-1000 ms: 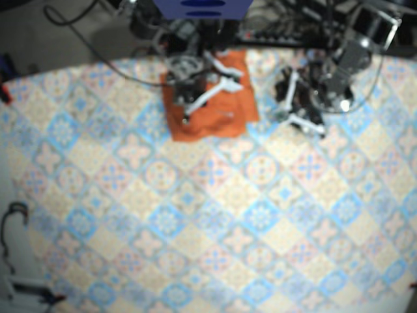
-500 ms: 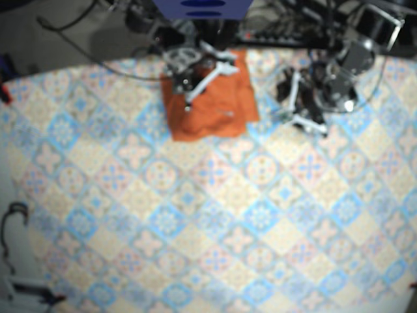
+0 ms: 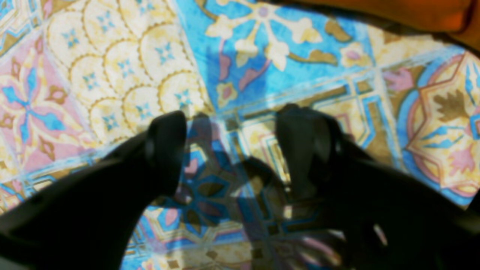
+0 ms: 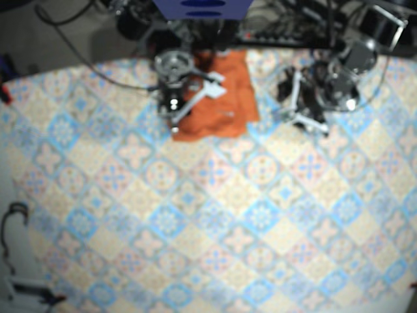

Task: Fold the T-shirt properly
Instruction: 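Press down on the folded shirt with the right gripper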

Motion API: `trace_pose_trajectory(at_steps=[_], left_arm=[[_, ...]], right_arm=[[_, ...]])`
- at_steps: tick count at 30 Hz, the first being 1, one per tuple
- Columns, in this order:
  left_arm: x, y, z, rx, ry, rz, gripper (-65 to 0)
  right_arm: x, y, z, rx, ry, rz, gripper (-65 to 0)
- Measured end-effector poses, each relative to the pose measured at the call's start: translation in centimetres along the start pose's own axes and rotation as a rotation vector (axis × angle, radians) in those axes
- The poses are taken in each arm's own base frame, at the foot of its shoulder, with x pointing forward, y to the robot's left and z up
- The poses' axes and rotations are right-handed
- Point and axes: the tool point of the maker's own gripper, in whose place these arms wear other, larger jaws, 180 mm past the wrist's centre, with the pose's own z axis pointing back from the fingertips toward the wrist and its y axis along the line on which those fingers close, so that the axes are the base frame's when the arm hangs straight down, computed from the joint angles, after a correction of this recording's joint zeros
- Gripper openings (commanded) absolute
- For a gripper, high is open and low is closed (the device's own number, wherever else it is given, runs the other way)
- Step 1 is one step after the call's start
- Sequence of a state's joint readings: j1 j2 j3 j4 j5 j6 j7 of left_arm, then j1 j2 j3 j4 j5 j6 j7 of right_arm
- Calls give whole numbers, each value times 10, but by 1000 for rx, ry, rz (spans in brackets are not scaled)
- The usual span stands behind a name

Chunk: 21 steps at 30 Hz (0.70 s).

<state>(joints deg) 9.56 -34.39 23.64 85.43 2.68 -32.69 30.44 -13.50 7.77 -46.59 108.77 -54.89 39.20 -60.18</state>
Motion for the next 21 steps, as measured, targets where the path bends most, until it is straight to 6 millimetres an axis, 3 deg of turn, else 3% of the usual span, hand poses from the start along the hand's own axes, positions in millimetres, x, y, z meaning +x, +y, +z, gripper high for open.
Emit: trace_pose_trajectory(at_steps=[7, 21], left_arm=[[1, 1, 0, 4, -7, 2, -240], [0, 1, 0, 4, -6, 2, -240]], right_arm=[[55, -6, 11, 12, -208, -65, -458], [97, -34, 13, 62, -438, -181, -458]])
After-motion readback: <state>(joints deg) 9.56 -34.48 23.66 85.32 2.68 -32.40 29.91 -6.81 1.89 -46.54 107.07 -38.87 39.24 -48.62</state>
